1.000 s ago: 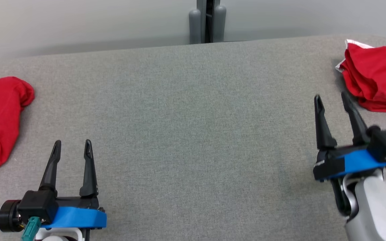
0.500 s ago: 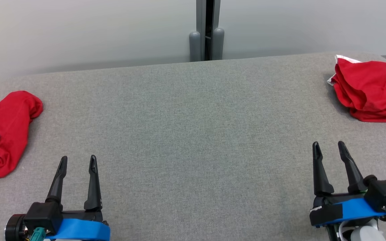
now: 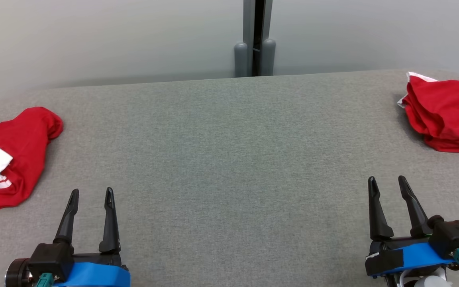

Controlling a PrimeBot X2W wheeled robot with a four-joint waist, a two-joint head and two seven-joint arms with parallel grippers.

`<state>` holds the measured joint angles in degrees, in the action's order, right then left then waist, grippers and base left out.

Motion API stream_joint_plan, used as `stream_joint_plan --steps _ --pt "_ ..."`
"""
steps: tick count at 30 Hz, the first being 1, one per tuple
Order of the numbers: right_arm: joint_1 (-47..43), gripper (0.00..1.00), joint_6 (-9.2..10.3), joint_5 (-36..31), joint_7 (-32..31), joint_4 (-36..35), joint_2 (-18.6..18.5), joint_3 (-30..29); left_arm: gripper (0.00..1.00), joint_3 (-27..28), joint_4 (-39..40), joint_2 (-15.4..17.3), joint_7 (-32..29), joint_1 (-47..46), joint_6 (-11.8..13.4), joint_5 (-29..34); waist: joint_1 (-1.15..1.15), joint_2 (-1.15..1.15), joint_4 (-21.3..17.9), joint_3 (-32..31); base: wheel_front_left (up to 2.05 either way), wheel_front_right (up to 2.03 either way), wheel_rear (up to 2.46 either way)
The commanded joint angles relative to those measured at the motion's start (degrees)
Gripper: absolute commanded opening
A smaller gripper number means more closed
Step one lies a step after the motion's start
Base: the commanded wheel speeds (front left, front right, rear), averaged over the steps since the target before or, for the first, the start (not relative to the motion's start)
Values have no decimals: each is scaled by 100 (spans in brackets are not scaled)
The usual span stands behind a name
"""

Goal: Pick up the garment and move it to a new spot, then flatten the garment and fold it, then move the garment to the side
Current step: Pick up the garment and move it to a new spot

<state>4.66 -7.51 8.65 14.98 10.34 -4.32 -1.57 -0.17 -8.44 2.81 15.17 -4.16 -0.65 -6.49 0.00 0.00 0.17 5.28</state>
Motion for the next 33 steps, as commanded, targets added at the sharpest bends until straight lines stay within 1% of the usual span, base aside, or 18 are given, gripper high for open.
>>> stream_joint_plan --steps 1,5,9,10,11,25,29,33 --pt "3 100 4 -23 29 -30 29 36 100 32 22 19 -4 48 16 18 0 0 53 16 0 0 0" --pt "50 100 4 -29 29 -37 17 103 100 68 35 18 -4 -6 52 19 0 0 247 45 0 0 0" --pt "85 100 4 -50 29 -42 9 224 100 98 51 19 -4 -27 65 12 0 0 540 75 0 0 0" --pt "94 100 4 -56 29 -39 -3 264 100 113 39 18 -4 -39 68 -4 0 0 730 93 0 0 0" --pt "94 100 4 -56 29 -39 -3 264 100 113 39 18 -4 -39 68 -4 0 0 730 93 0 0 0" --pt "121 100 4 -107 29 21 -77 423 100 240 57 17 -4 111 160 -110 0 0 2213 199 0 0 0" --pt "161 100 4 -101 28 57 -84 467 100 295 88 15 -4 197 193 -125 0 0 2509 201 0 0 0" --pt "164 100 4 -101 29 100 -84 504 100 350 116 17 -4 258 206 -134 0 0 2659 188 0 0 0"
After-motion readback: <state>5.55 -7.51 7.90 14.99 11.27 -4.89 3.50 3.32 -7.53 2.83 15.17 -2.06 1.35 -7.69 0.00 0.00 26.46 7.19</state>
